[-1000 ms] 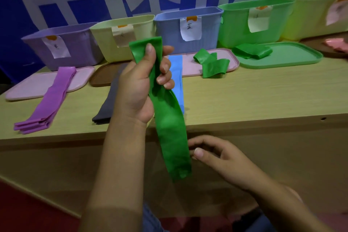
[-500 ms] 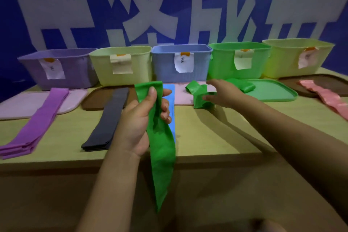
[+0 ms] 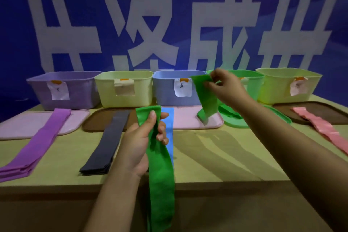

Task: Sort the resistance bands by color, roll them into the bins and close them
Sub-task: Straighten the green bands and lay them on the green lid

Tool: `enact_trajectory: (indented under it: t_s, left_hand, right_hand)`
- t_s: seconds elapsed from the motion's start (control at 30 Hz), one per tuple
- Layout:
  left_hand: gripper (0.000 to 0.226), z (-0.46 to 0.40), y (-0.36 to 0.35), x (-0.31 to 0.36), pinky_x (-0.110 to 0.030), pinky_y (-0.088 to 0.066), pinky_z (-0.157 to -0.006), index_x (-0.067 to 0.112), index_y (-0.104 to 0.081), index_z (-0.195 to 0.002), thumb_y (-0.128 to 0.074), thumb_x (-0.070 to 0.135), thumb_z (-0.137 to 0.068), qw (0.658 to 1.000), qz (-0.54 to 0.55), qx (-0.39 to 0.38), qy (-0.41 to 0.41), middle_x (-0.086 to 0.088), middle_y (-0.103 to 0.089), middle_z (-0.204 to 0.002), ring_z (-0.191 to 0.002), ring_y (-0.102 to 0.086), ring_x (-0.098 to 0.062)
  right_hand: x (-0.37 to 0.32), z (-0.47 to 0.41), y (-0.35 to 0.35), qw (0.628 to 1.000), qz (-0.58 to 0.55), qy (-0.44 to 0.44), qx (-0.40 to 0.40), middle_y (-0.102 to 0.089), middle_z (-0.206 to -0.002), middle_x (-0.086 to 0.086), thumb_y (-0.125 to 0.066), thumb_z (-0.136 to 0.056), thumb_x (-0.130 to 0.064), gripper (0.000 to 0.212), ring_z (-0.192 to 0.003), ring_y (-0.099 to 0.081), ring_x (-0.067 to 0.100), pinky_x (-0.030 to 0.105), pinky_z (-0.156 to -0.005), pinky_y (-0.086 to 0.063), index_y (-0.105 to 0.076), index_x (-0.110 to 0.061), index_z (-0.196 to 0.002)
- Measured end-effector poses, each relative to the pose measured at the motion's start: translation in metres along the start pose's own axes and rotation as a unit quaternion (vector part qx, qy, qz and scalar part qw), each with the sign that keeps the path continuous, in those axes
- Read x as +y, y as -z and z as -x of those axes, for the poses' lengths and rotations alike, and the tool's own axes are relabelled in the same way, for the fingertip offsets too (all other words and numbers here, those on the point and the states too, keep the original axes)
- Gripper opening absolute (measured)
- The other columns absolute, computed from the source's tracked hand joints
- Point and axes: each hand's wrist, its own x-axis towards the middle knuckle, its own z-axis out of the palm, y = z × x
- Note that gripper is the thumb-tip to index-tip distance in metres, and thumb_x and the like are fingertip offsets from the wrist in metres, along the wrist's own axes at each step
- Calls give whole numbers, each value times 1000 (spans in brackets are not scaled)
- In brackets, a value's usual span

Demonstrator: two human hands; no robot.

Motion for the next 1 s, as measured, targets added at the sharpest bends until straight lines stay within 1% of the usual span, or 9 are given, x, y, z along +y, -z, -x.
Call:
enact_trajectory:
  t_s: [0.13,0.23,0.33,0.53,0.63,0.8,0.87,0.93,1.0]
  left_hand:
    - [26,0,-6,3,-20,-40,-41,1,-58,-101,-41,20,-98,999,38,9,10,0,-48,-56,-41,-38,-8]
    - [17,2,-10,4,-20,-39,-39,5,-53,-97,-43,19,-98,999,47,18,9,-3,-49,-57,-40,-37,-9]
    - [17,6,-15,8,-21,-40,-39,5,-51,-98,-46,21,-97,999,38,28,-6,-7,-54,-56,-39,-40,-11]
    - [32,31,-28,25,-25,-44,-43,3,-52,-115,-48,26,-94,999,10,11,-49,-9,-59,-60,-44,-47,-15]
    - [45,45,-36,31,-29,-53,-51,1,-58,-108,-51,38,-83,998,-22,-12,-58,-14,-66,-74,-56,-61,-22]
    - [20,49,-34,22,-35,-58,-61,14,-71,-86,-65,21,-68,990,-107,-21,-86,-12,-74,-84,-76,-72,-26]
    - [21,43,-26,16,-39,-58,-69,13,-70,-88,-72,13,-67,988,-132,-4,-79,-12,-74,-86,-80,-72,-28]
    - [21,41,-22,12,-39,-57,-70,15,-73,-88,-76,7,-69,988,-138,-25,-66,-13,-74,-89,-82,-71,-28]
    - [23,41,-21,8,-35,-56,-65,16,-72,-92,-67,10,-70,989,-133,-48,-52,-11,-74,-87,-79,-71,-25]
  right_hand:
    - [-49,7,35,990,-138,8,20,-62,-95,11,-63,-90,-19,11,-87,-62,23,37,-76,-52,-59,-10,-94]
    - [-82,26,56,962,-271,17,-9,-62,-86,16,-62,-88,-9,7,-80,-61,23,42,-81,-53,-59,-4,-91]
    - [-102,50,66,928,-365,34,-65,-66,-76,4,-62,-84,-5,7,-70,-65,13,28,-65,-55,-60,-9,-90]
    - [-101,104,40,907,-410,2,-98,-66,-73,1,-67,-67,-19,17,-69,-65,13,24,-55,-52,-59,-13,-81]
    - [-83,125,11,907,-412,-28,-87,-59,-63,-7,-79,-66,-16,22,-64,-60,13,28,-60,-51,-59,-20,-72]
    - [-70,145,-19,908,-415,-30,-48,-55,-66,-7,-75,-73,-16,16,-64,-51,10,26,-63,-47,-63,-25,-69]
    - [-67,146,-20,913,-404,-26,-40,-60,-69,-5,-74,-75,-21,10,-67,-53,9,26,-63,-46,-64,-21,-73]
    - [-65,146,-20,916,-398,-27,-39,-60,-73,3,-72,-72,-32,18,-71,-54,15,33,-67,-46,-64,-17,-77]
    - [-63,143,-20,899,-434,-44,-41,-59,-68,-3,-72,-72,-22,6,-68,-55,9,24,-63,-46,-66,-22,-71]
